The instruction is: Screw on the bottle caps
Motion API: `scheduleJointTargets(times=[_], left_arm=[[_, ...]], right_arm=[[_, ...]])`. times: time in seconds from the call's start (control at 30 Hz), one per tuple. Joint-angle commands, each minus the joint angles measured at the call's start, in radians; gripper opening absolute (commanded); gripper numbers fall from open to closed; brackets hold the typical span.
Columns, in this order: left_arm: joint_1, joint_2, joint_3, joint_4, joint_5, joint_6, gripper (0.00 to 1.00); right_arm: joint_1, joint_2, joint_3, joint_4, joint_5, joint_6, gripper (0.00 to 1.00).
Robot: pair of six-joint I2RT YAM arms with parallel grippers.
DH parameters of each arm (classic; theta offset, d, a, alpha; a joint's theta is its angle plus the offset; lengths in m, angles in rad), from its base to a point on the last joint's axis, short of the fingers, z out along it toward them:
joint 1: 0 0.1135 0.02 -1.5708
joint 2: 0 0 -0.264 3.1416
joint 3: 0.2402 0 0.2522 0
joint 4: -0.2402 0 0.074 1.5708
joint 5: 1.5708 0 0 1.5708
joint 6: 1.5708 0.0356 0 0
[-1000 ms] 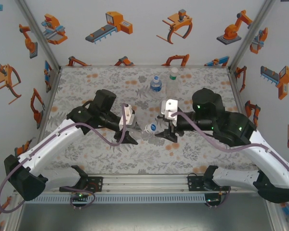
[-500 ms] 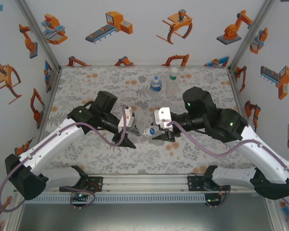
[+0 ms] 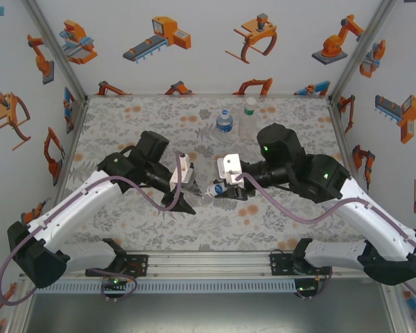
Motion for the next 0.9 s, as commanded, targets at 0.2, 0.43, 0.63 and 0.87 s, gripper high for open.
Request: scheduleJointTargets(times=[0.2,0.43,0.63,0.87], left_arm=[[-0.001,0.005,0.032,-0.015,0.049,0.026,0.00],[0.007,-0.008,0.025,0.003,0.055,0.014,0.00],[0.024,-0.029,-0.002,0.082,0.077,-0.040,0.00],[0.032,-0.033,-0.003,0.122,0.087,-0.074,0.00]], right_arm=[[-0.005,-0.006,-0.013,0.011,-0.025,-0.014,0.35],[-0.004,-0.016,-0.027,0.012,-0.023,-0.014,0.22],[-0.004,-0.055,-0.073,0.049,0.009,-0.005,0.11],[-0.004,-0.075,-0.112,0.097,0.021,0.039,0.01]])
